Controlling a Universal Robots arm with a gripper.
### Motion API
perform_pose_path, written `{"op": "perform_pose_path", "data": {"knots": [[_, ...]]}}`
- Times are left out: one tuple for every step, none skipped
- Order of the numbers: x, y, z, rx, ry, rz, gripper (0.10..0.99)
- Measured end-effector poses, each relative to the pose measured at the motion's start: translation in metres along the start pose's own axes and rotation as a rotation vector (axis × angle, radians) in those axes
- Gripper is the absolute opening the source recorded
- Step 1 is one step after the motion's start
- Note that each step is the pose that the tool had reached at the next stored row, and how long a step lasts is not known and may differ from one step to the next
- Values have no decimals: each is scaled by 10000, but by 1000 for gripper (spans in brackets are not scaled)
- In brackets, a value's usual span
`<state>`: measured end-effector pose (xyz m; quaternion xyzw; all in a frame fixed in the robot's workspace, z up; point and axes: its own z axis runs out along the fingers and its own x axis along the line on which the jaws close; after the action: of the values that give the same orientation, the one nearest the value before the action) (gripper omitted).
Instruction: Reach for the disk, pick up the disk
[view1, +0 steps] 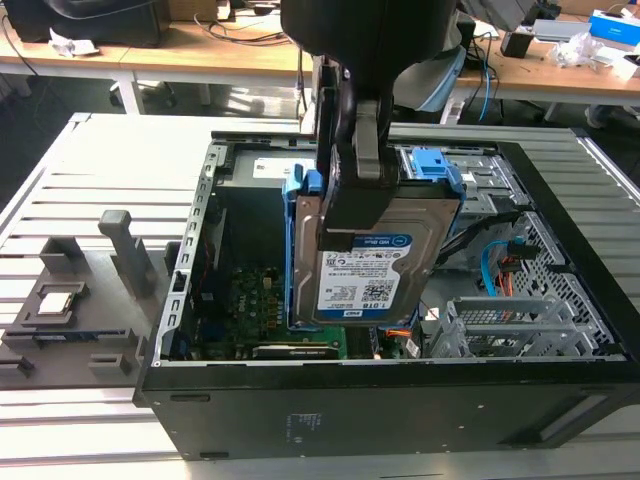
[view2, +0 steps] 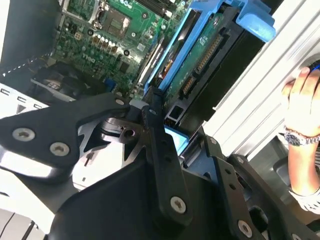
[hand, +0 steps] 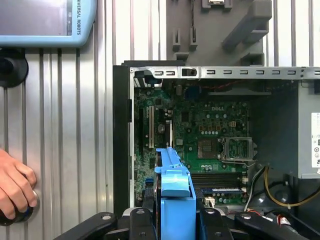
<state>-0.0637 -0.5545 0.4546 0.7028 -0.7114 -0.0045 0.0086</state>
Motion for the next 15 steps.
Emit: {"op": "perform_pose_path", "data": {"knots": [[1, -41, -1, 0, 0, 0, 365], [1, -88, -2, 0, 1, -1, 365], [2, -130, -2, -1, 0, -1, 365], [4, -168, -3, -1, -1, -1, 365], [5, -201, -3, -1, -1, 0, 365], [6, -235, -4, -1, -1, 0, 365], [8, -267, -5, -1, -1, 0, 365], [9, -306, -6, -2, 0, -1, 365], [10, -346, -6, -2, -1, -1, 365], [11, -381, -7, -3, 0, -1, 365], [12, -415, -7, -3, -1, 0, 365], [13, -443, -8, -3, -1, -1, 365], [14, -483, -9, -3, 0, -1, 365], [14, -503, -9, -3, -1, -1, 365], [15, -521, -9, -4, 0, -1, 365]]}}
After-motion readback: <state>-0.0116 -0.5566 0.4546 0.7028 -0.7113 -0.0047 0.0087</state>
